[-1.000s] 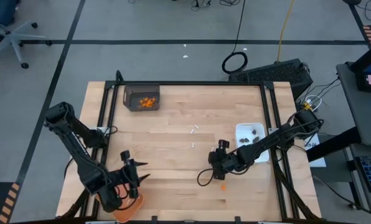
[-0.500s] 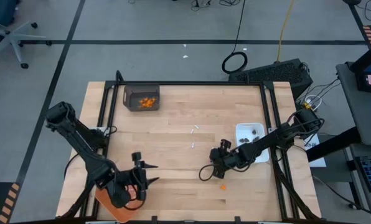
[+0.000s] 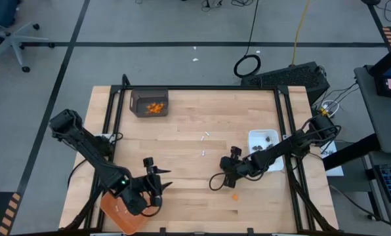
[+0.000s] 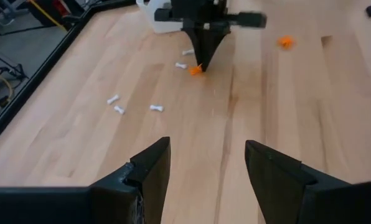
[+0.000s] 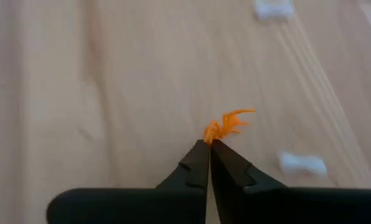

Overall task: Sort Halloween decoration
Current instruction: Put the orange spider toy into the black bin

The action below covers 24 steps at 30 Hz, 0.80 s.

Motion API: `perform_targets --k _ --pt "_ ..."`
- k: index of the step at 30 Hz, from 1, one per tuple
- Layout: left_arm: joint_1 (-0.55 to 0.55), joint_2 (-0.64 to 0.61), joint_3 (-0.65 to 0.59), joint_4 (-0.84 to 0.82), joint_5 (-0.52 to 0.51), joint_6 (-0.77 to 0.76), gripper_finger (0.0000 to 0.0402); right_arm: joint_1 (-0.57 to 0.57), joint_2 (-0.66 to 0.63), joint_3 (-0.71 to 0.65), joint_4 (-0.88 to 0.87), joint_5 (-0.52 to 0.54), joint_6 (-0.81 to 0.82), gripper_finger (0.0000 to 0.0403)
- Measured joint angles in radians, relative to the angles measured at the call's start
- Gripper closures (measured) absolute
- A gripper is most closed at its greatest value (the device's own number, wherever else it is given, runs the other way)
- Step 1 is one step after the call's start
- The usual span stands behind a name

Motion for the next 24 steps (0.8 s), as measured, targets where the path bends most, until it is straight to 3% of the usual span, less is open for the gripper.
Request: perform_targets --k 7,14,24 --pt "0.032 0.059 0.0 0.117 0.007 0.095 0.0196 0.017 0.0 0.0 0.256 -0.004 -0.139 0.0403" --pt "0.089 0.111 0.0 0.379 0.2 0.398 0.0196 0.053 0.0 0.001 0.506 -0.053 -0.293 0.0403" --pt "0.235 0.173 0.0 0.497 0.394 0.436 0.0196 0.087 0.0 0.002 0.574 -0.053 -0.356 0.0403"
